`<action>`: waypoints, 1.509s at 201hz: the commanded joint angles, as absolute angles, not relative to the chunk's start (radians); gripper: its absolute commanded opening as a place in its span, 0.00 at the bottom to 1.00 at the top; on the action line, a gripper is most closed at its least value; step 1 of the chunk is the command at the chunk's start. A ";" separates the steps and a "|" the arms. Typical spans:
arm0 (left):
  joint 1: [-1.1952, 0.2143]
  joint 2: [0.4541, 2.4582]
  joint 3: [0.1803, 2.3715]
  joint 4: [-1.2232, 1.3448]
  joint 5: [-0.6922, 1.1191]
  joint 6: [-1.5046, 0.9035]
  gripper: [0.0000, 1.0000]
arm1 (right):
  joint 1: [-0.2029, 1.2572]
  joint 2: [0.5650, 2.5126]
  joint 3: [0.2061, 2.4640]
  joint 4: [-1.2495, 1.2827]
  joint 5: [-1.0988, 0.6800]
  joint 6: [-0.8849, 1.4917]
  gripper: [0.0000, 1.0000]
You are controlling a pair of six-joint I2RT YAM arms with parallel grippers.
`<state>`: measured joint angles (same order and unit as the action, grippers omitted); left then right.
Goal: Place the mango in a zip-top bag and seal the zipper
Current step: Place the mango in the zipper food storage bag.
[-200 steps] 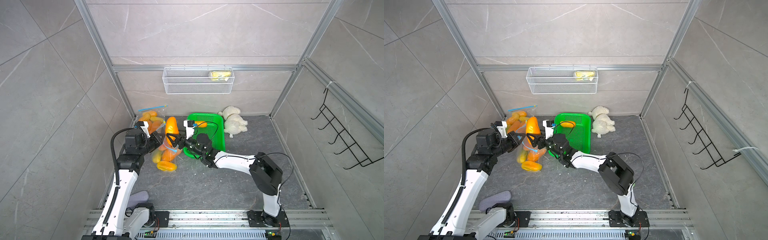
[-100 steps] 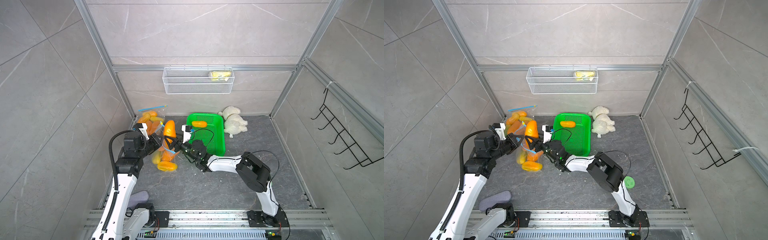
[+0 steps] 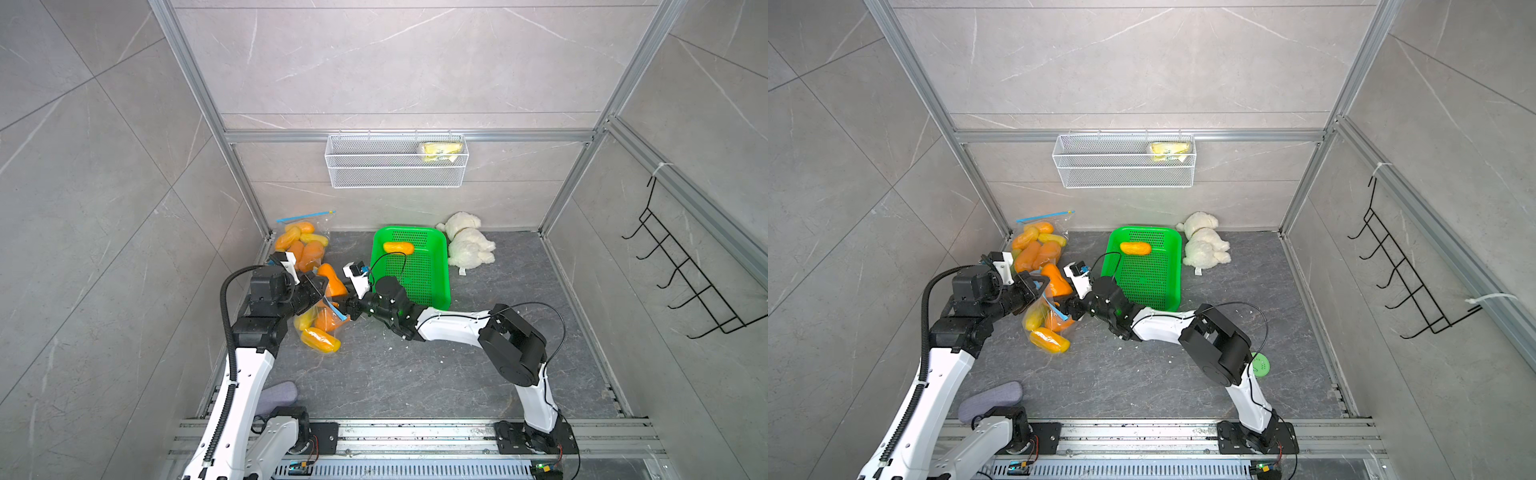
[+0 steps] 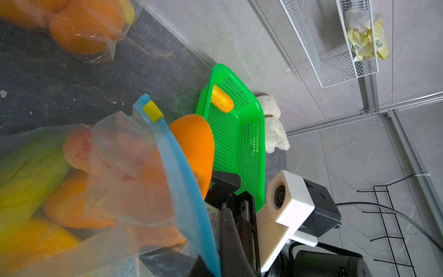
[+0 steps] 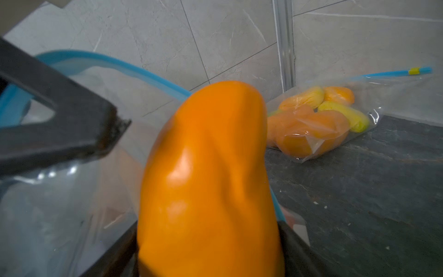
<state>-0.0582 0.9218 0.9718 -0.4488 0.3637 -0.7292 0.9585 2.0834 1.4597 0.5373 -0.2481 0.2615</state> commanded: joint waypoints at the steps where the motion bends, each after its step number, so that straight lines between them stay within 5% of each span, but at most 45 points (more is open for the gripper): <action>1: -0.060 0.887 1.003 -0.388 0.371 -0.715 0.00 | 0.963 2.096 1.598 0.129 -0.372 0.101 0.41; 92: -0.060 0.912 1.085 -0.504 0.228 -0.654 0.00 | 0.937 2.000 1.431 0.316 -0.520 0.070 0.36; 140: -0.060 0.949 1.137 -0.504 0.229 -0.645 0.00 | 0.892 1.969 1.328 0.611 -0.649 0.179 0.32; 183: -0.060 0.981 1.186 -0.464 0.308 -0.659 0.00 | 0.895 1.980 1.385 0.416 -0.594 0.074 0.31; 256: -0.061 0.870 1.085 -0.246 0.457 -0.699 0.00 | 0.894 1.976 1.500 0.011 -0.281 -0.045 0.41; 287: -0.060 0.838 1.035 -0.199 0.453 -0.702 0.00 | 0.898 1.916 1.440 0.122 -0.267 0.048 0.54; 303: -0.061 0.851 1.021 -0.183 0.455 -0.717 0.00 | 0.899 1.909 1.402 0.273 -0.395 0.154 0.51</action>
<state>-0.0647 0.8803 1.0054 -0.3935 0.4053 -0.7040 0.9028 1.9255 1.4734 0.2073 -0.3416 0.0185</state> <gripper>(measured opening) 0.048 0.792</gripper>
